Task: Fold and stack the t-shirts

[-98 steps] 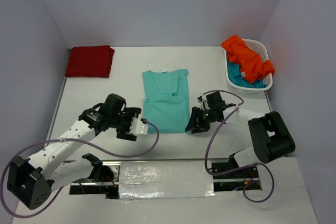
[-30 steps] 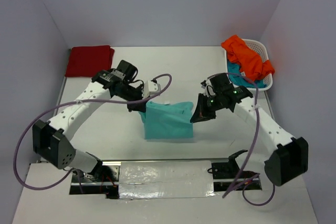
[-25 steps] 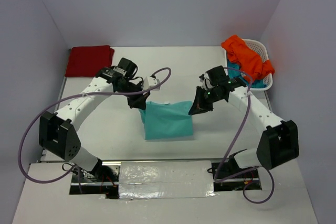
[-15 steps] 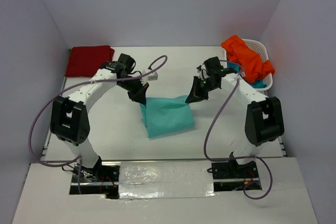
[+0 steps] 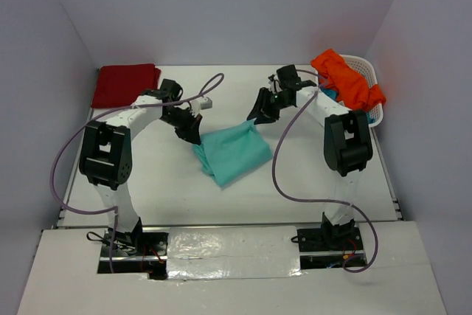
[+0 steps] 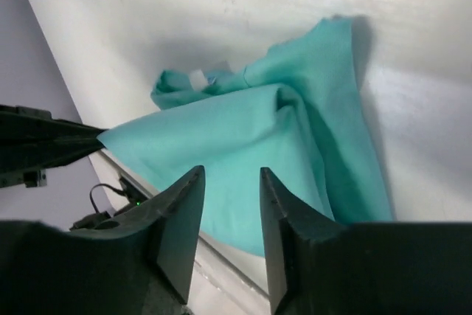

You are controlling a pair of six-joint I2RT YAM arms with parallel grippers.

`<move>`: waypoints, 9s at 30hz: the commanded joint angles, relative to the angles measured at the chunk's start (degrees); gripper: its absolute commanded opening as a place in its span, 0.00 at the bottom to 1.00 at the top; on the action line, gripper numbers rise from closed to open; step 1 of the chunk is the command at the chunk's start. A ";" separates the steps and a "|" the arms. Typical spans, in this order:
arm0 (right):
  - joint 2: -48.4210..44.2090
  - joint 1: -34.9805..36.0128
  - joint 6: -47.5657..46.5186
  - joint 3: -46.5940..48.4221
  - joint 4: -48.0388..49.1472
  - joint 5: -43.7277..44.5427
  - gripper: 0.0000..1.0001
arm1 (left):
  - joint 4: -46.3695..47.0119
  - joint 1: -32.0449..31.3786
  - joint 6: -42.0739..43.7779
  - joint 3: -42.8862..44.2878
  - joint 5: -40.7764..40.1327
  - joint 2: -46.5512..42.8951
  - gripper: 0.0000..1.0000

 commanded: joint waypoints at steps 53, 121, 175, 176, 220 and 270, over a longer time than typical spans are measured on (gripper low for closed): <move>-21.71 4.40 -5.06 -27.03 16.49 13.75 0.44 | 12.21 0.54 -23.29 -3.87 -6.92 -4.35 0.47; -18.97 -1.05 1.08 -24.79 10.16 23.01 0.60 | 19.86 -3.06 -35.15 1.61 -10.10 0.05 0.99; -26.17 -4.39 -2.33 -27.73 14.22 15.67 0.63 | 22.86 2.29 -35.78 1.74 -5.41 4.79 0.00; -26.44 -4.48 -3.55 -26.68 12.64 16.11 0.63 | 21.72 2.99 -34.03 5.32 -6.56 5.40 0.00; -19.15 -4.30 -8.66 -20.52 5.07 18.14 0.63 | 13.00 34.37 -15.38 61.87 -17.56 33.27 0.00; 21.44 -26.27 -22.28 43.82 -14.71 46.71 0.84 | -2.28 7.74 -4.83 26.98 -27.14 4.00 0.95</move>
